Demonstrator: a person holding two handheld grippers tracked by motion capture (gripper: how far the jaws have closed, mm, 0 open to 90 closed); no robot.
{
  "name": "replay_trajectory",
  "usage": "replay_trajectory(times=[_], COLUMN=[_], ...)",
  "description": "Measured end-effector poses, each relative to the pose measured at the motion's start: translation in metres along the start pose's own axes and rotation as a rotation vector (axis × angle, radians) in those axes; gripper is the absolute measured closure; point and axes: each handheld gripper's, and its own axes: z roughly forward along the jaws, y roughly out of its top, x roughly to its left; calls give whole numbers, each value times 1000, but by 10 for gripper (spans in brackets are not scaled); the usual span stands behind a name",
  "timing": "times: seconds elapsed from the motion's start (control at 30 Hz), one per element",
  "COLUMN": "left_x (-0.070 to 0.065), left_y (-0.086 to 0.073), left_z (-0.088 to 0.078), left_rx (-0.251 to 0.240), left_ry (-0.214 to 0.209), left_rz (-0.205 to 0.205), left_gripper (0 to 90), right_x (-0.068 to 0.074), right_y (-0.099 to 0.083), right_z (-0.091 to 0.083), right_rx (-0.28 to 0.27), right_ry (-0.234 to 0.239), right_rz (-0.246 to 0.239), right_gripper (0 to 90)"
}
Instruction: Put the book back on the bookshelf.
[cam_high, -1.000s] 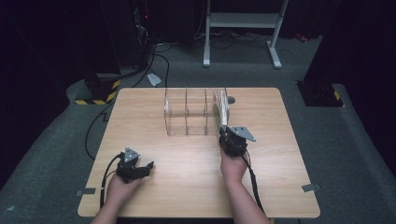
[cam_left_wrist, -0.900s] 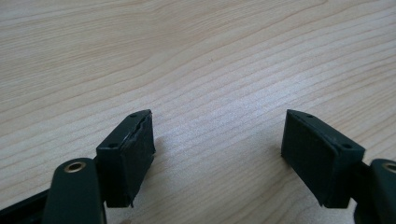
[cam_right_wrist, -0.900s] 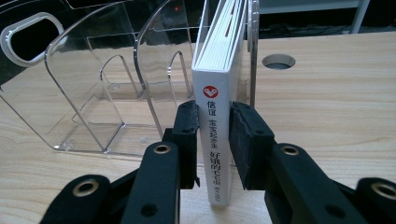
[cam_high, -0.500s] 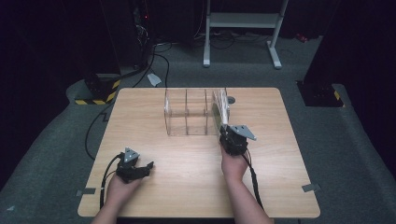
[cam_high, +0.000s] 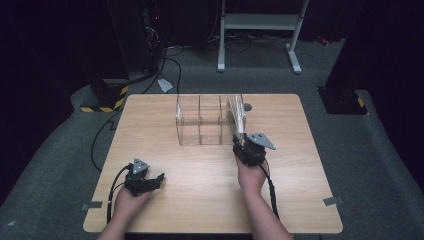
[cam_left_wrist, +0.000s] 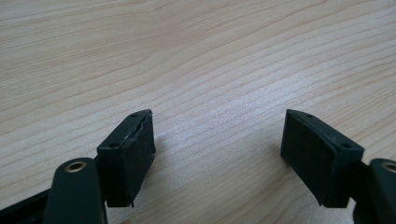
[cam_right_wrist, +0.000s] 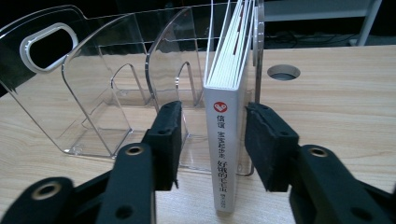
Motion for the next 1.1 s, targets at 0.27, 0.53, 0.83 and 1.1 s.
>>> replay_trajectory(times=[0.27, 0.53, 0.83, 1.1], left_x=[0, 0, 0, 0], left_y=[0, 0, 0, 0], left_z=[0, 0, 0, -1], left_rx=[0, 0, 0, 2], left_ry=[-1, -1, -1, -2], left_rz=[0, 1, 2, 4], left_gripper=[259, 259, 259, 259], right_x=[0, -3, -22, -75], right_y=[-3, -7, -21, -57], right_z=[-3, -12, -27, -51], right_rx=[12, 21, 56, 180], right_ry=[17, 42, 75, -17], right_rz=[-17, -49, -120, -160], right_gripper=[471, 410, 329, 286])
